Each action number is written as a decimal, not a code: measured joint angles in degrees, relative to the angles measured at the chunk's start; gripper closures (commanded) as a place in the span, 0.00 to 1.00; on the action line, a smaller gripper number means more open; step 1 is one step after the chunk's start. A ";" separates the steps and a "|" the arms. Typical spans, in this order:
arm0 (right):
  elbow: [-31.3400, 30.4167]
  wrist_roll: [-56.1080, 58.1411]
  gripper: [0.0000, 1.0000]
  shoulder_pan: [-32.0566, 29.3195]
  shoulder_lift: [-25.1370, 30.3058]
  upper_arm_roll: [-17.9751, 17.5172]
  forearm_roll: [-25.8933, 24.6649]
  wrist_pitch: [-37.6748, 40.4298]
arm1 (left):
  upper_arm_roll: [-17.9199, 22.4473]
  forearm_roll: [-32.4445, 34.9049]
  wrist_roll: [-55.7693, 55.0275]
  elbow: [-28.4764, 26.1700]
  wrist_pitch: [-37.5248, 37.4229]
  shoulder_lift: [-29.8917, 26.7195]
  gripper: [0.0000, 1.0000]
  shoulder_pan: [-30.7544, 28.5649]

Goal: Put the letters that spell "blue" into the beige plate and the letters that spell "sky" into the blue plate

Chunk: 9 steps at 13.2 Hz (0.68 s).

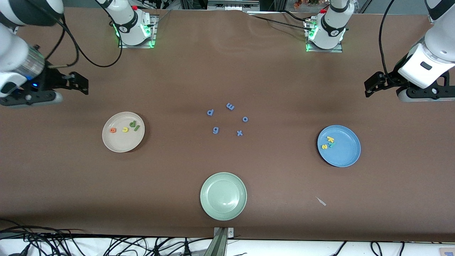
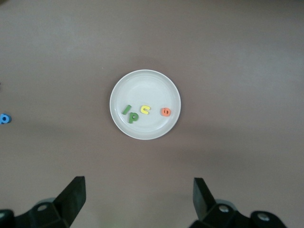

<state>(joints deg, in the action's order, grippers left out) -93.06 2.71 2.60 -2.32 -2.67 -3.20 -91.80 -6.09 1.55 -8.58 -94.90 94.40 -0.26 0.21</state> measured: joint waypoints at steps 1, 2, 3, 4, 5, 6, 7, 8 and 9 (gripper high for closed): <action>0.67 0.14 0.00 -0.01 -0.06 1.10 0.16 0.84 | 0.00 0.00 0.00 0.00 0.00 0.00 0.00 0.00; 0.85 0.22 0.00 -0.03 -0.21 1.94 0.33 1.21 | 0.00 0.00 0.00 0.00 0.00 0.00 0.00 0.00; 1.02 0.22 0.00 -0.06 -0.42 2.33 0.73 1.33 | 0.00 0.00 0.00 0.00 0.00 0.00 0.00 0.00; 1.51 0.22 0.00 -0.04 -0.63 2.40 1.31 1.55 | 0.00 0.00 0.00 0.00 0.00 0.00 0.00 0.00; 2.12 0.22 0.00 0.06 -0.80 2.39 1.56 2.02 | 0.00 0.00 0.00 0.00 0.00 0.00 0.00 0.00; 2.56 0.22 0.00 0.13 -0.92 2.39 1.66 2.37 | 0.00 0.00 0.00 0.00 0.00 0.00 0.00 0.00; 2.78 0.22 0.00 0.17 -0.96 2.39 1.71 2.57 | 0.00 0.00 0.00 0.00 0.00 0.00 0.00 0.00; 2.98 0.22 0.00 0.18 -0.98 2.39 1.72 2.93 | 0.00 0.00 0.00 0.00 0.00 0.00 0.00 0.00; 3.28 0.22 0.00 0.18 -0.99 2.39 1.73 3.81 | 0.00 0.00 0.00 0.00 0.00 0.00 0.00 0.00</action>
<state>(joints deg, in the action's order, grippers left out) -89.78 2.93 2.78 -3.30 -0.28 -1.47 -87.99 -6.09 1.55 -8.57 -94.90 94.40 -0.26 0.21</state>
